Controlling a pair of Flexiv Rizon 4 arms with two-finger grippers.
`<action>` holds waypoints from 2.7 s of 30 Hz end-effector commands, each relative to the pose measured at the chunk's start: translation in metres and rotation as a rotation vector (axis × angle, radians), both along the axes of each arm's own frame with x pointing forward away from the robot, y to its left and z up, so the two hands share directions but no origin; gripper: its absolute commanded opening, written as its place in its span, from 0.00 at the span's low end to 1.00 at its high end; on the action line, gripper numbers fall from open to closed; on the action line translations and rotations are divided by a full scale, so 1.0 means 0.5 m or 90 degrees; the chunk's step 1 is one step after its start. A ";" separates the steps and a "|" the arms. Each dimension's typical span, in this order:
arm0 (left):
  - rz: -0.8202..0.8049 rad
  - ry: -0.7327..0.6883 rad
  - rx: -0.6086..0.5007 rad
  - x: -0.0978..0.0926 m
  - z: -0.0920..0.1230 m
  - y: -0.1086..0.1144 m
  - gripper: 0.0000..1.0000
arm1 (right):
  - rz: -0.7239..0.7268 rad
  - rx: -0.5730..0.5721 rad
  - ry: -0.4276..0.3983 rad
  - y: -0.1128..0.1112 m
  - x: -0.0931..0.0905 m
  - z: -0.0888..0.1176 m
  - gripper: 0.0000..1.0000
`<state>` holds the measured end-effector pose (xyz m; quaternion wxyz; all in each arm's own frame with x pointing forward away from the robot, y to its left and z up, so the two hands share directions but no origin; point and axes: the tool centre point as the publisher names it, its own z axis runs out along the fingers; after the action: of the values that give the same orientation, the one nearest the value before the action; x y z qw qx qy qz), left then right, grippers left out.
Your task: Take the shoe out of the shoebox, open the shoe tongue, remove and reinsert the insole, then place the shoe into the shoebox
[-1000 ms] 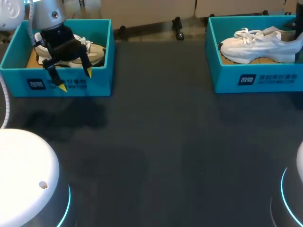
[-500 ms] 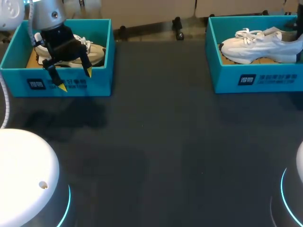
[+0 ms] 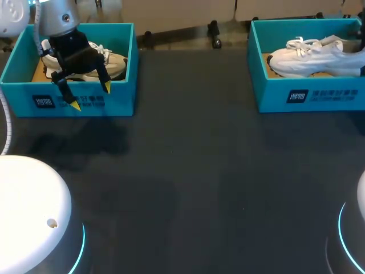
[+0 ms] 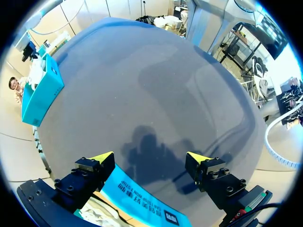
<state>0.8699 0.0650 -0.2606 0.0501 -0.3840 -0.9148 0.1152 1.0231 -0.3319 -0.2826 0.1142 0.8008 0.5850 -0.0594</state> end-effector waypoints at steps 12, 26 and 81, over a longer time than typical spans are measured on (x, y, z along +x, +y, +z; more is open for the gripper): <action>0.000 -0.001 0.001 -0.001 0.000 0.001 1.00 | -0.012 -0.012 0.006 -0.010 0.030 -0.033 0.00; 0.000 -0.001 0.001 -0.001 0.000 0.001 1.00 | -0.053 -0.003 -0.004 -0.026 0.031 -0.064 0.00; 0.000 -0.001 0.001 -0.001 0.000 0.001 1.00 | 0.032 0.021 0.005 -0.015 -0.003 -0.159 0.00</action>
<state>0.8699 0.0650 -0.2606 0.0501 -0.3840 -0.9148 0.1152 1.0212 -0.3378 -0.3612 0.1020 0.7874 0.6057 -0.0513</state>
